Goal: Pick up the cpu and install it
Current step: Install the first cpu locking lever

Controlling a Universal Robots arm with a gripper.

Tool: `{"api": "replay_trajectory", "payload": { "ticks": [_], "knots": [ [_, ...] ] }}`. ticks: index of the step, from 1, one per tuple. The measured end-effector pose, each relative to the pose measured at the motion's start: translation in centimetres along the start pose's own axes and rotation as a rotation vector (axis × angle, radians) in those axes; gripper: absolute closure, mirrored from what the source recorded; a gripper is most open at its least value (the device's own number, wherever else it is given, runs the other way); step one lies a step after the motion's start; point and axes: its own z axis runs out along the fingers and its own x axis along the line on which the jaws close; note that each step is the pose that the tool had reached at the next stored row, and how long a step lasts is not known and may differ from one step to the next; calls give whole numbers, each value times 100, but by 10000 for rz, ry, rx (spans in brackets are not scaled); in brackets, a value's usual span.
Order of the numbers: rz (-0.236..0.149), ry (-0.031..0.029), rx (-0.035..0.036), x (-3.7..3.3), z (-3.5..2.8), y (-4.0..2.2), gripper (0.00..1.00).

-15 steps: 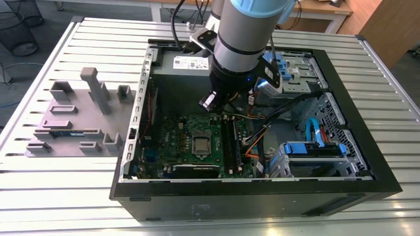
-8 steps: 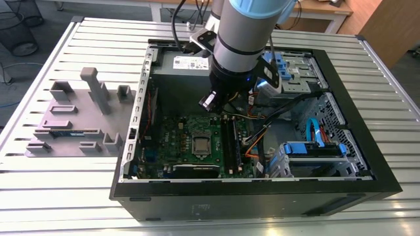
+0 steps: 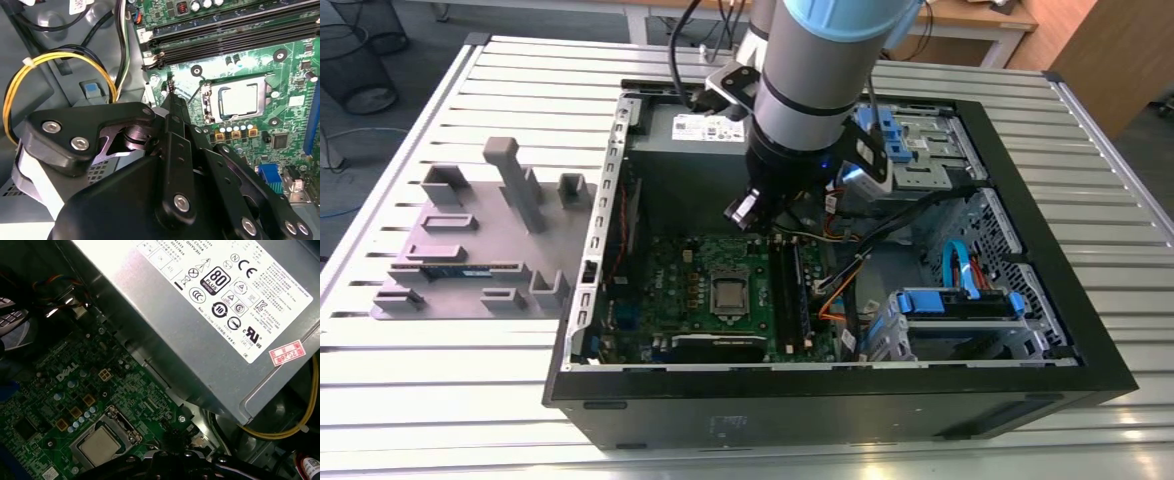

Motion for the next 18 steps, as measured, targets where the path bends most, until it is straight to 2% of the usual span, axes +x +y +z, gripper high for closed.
{"api": "replay_trajectory", "payload": {
  "ticks": [9, 18],
  "knots": [
    [2, 21, 20, 103, -7, -54, 89],
    [84, 129, 139, 162, 10, -85, 89]
  ]
}}
